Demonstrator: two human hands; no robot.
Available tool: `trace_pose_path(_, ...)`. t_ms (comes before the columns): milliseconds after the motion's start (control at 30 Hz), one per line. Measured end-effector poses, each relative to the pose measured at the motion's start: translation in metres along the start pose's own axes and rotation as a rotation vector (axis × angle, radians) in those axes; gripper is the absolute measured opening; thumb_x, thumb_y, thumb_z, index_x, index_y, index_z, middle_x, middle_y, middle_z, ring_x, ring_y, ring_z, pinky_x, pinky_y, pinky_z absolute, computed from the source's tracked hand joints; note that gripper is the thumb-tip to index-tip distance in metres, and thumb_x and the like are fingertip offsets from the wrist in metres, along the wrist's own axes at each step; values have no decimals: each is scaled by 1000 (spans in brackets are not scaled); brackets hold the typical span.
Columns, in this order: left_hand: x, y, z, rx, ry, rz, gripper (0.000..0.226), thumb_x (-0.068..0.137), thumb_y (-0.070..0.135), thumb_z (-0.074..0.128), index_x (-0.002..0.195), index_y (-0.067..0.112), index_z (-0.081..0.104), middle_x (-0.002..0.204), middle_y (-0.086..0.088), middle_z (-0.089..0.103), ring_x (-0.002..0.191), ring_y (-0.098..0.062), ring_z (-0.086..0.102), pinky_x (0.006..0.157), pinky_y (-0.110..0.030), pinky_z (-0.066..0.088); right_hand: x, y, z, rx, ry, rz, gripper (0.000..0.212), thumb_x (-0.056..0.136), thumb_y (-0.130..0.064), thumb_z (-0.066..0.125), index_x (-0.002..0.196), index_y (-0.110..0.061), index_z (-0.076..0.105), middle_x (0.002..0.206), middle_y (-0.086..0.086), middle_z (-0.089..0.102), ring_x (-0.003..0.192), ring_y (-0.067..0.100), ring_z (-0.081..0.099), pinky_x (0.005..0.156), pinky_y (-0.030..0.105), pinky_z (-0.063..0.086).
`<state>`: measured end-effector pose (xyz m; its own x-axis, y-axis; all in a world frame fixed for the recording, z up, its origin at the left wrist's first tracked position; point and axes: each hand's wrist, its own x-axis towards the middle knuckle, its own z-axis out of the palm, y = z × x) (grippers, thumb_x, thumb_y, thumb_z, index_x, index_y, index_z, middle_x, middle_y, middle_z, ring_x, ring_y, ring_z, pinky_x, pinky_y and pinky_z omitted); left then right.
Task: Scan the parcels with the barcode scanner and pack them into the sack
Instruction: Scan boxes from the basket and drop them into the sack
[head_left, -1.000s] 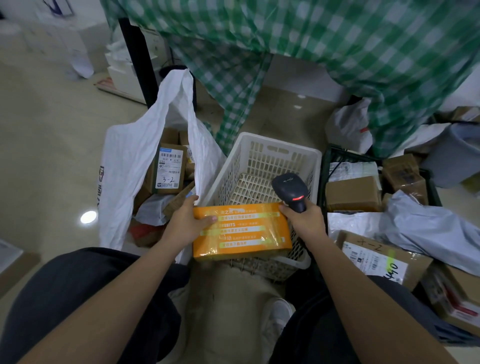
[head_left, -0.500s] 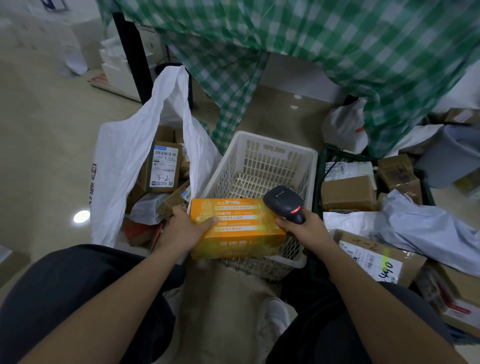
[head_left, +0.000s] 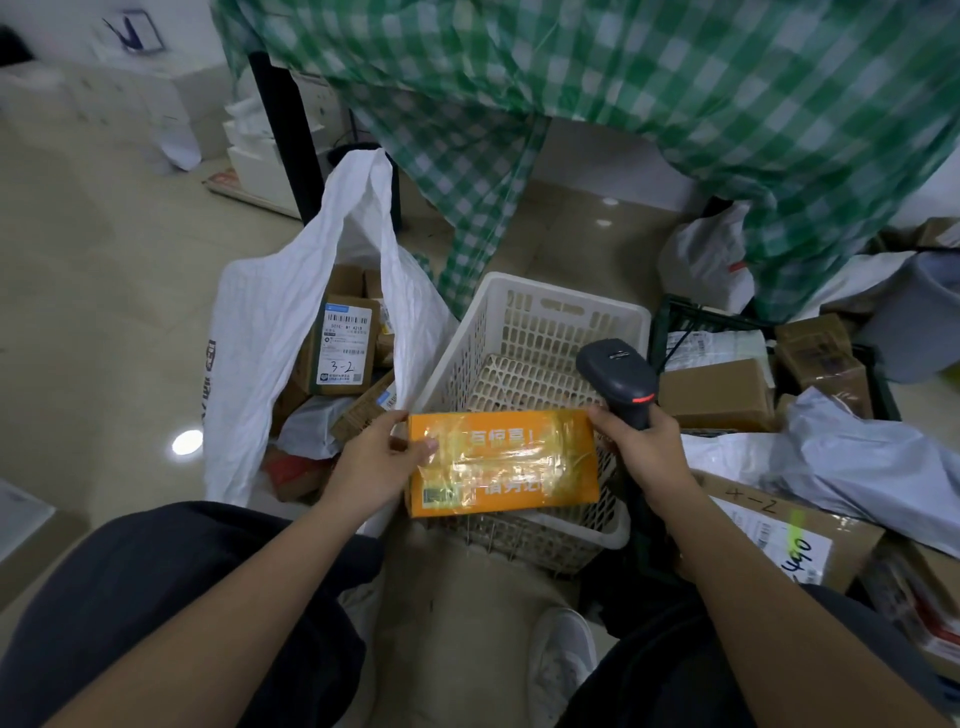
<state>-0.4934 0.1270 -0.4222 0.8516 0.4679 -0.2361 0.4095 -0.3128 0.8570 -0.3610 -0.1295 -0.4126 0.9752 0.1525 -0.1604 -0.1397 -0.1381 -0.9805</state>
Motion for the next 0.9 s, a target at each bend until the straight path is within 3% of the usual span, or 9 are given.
trace_pose_path(167, 9, -6, 0, 25, 23, -72, 24, 93, 36, 60, 113, 24, 56, 101, 4, 67, 95, -16, 65, 91, -42, 52, 4, -1, 9, -30, -82, 40, 22, 82, -16, 76, 102, -10, 66, 85, 1, 68, 79, 14, 62, 67, 24, 49)
trace_pose_path(267, 16, -15, -1, 45, 33, -89, 41, 87, 53, 58, 117, 26, 58, 111, 3, 66, 102, -20, 63, 94, -48, 50, 3, 5, 11, -120, -102, 24, 25, 80, -15, 78, 102, -13, 67, 95, 5, 71, 91, 20, 65, 83, 39, 52)
trace_pose_path(333, 18, -19, 1, 23, 36, -109, 52, 81, 65, 54, 120, 31, 56, 112, 3, 66, 102, -21, 64, 92, -49, 51, -1, 10, 10, -210, -118, 7, 24, 79, -18, 79, 100, -17, 67, 96, 5, 71, 93, 20, 66, 86, 41, 51)
trace_pose_path(467, 18, -11, 7, -83, 39, -258, 37, 91, 56, 52, 117, 30, 47, 108, -1, 61, 93, -25, 64, 70, -43, 58, -4, 14, 6, -347, -126, 15, 24, 82, -24, 76, 100, -22, 62, 92, 1, 66, 84, 16, 60, 79, 35, 46)
trace_pose_path(533, 18, -14, 7, -128, 44, -284, 61, 82, 65, 58, 118, 16, 49, 109, -5, 64, 90, -25, 66, 64, -41, 59, -5, 15, 7, -382, -138, 33, 23, 83, -26, 76, 101, -20, 63, 91, 2, 66, 86, 19, 60, 78, 36, 47)
trace_pose_path(600, 20, -19, 8, -111, 75, -256, 78, 74, 72, 61, 118, 9, 51, 111, -9, 65, 93, -25, 65, 74, -43, 58, -5, 13, 11, -340, -115, 24, 20, 82, -23, 76, 98, -19, 64, 90, 4, 68, 88, 22, 63, 81, 40, 49)
trace_pose_path(700, 9, -8, 10, -103, 78, -194, 60, 84, 51, 65, 125, 12, 46, 114, -3, 59, 98, -18, 59, 81, -33, 47, -4, 5, 15, -251, -39, 1, 15, 83, -21, 75, 87, -22, 61, 84, 3, 66, 83, 22, 61, 83, 43, 49)
trace_pose_path(800, 3, -1, 6, -231, -22, -77, 61, 78, 43, 74, 130, 21, 50, 117, 6, 63, 103, -10, 61, 79, -24, 50, -2, 1, 15, -196, 15, -14, 15, 83, -27, 75, 82, -29, 61, 81, -2, 67, 83, 22, 62, 83, 45, 50)
trace_pose_path(900, 2, -5, -4, -197, -37, 20, 51, 80, 29, 76, 126, 24, 56, 109, 7, 69, 100, -11, 66, 81, -31, 56, -1, -1, 14, -168, 59, -20, 13, 81, -30, 76, 82, -29, 63, 84, 2, 70, 87, 26, 65, 84, 49, 51)
